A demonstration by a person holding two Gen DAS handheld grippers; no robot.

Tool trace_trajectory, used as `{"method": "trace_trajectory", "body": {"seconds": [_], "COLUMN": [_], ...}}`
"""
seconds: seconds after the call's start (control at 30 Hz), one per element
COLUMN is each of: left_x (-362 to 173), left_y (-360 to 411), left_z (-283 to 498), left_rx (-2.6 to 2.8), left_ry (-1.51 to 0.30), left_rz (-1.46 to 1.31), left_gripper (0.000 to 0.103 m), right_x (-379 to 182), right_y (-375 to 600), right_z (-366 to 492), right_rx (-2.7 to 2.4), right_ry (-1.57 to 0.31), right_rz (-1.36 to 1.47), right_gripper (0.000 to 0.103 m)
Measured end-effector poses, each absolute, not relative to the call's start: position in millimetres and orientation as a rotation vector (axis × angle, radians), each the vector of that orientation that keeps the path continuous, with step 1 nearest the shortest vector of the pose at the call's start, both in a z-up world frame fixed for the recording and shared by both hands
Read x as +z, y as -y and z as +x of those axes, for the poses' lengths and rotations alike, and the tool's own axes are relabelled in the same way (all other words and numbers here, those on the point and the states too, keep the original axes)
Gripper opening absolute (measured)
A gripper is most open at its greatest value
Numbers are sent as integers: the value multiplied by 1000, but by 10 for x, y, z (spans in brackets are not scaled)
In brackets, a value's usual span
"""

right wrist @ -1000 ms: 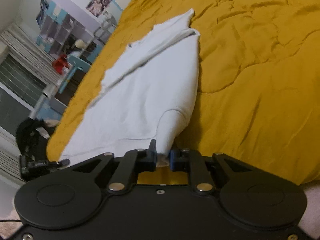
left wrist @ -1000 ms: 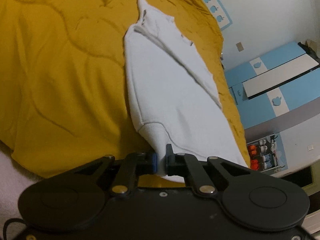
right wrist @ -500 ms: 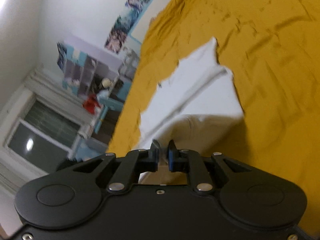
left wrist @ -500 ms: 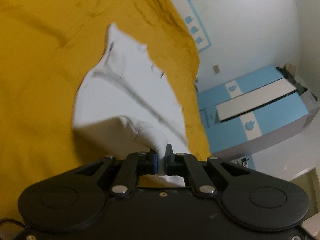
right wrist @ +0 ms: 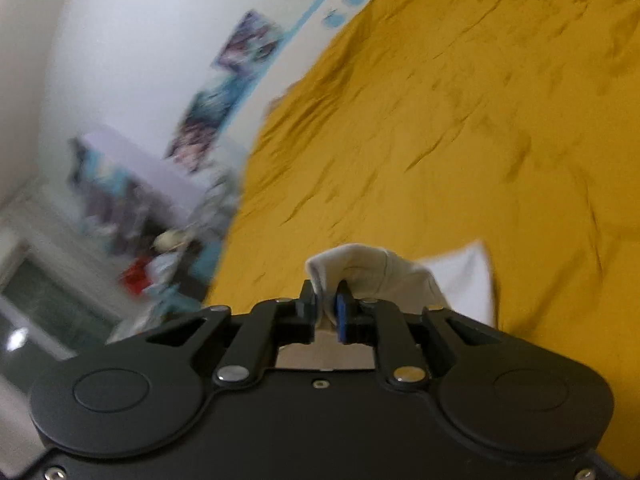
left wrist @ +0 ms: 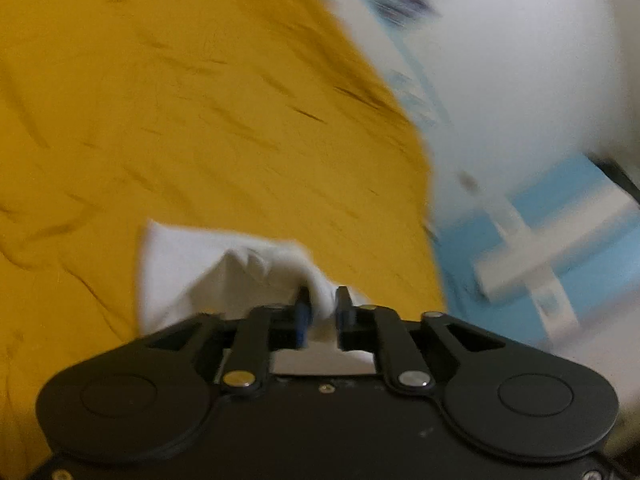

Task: Fold small clothes
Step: 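Lift the hem with both grippers and fold it toward the collar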

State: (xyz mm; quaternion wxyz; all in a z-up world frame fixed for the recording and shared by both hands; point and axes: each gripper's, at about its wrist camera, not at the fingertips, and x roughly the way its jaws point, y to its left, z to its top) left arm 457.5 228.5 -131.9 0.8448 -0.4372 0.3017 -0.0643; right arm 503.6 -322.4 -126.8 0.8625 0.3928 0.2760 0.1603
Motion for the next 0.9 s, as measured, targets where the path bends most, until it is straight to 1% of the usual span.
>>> {"method": "trace_trajectory", "body": {"seconds": [0.07,0.13,0.17,0.2,0.27,0.33,0.37,0.4,0.43,0.47,0.5,0.6,0.77,0.8,0.9], "left_x": [-1454,-1479,-1459,-1426,-1388,-1352,-1345,-1333,-1351,-1379,-1433,-1628,-1832,-1863,-2052], "left_y": [-2400,-2416,-2391,-2370,-2309,-2248,-2224,-2232,-2215,-2198,-2185,-2228,-2255,-2245,-2171], "left_z": [4621,4500,4397,4302,4026,3710,3583,3449,3305,3203,3112,2910,3045,3190,3310], "left_rx": [-57,-94,-100,-94,-93,-63,-55,-47,-38,-37,-40,-21,-19,-34,-44], "left_ry": [-614,-603,-610,-628,-666,-730,-758,-784,-817,-839,-859,-872,-828,-835,-866], "left_rz": [-1001,-1010,-969,-918,-831,-764,-752,-746,-746,-754,-771,-797,-974,-1026,-1152], "left_gripper": [19,20,26,34,38,45,56,62,65,66,68,68,70,70,71], "right_x": [-1381,-1417,-1428,-1435,-1434,-1421,-1429,-1433,-1473,-1505,-1558,-1771,-2102,-2130,-2173], "right_y": [3201,3212,3218,3227,3268,3323,3362,3406,3438,3478,3537,3618,3695,3676,3589], "right_z": [5172,5088,5015,4912,4655,4326,4147,3961,3777,3592,3492,3271,3215,3222,3271], "right_rx": [234,236,275,312,350,370,386,394,394,391,385,358,308,304,302], "right_ry": [-587,-573,-581,-591,-627,-662,-682,-705,-726,-751,-770,-815,-868,-867,-863], "right_rz": [878,925,928,913,859,823,812,808,811,815,821,843,982,995,998], "right_gripper": [58,58,58,58,59,59,59,61,63,67,67,67,67,67,67]}}
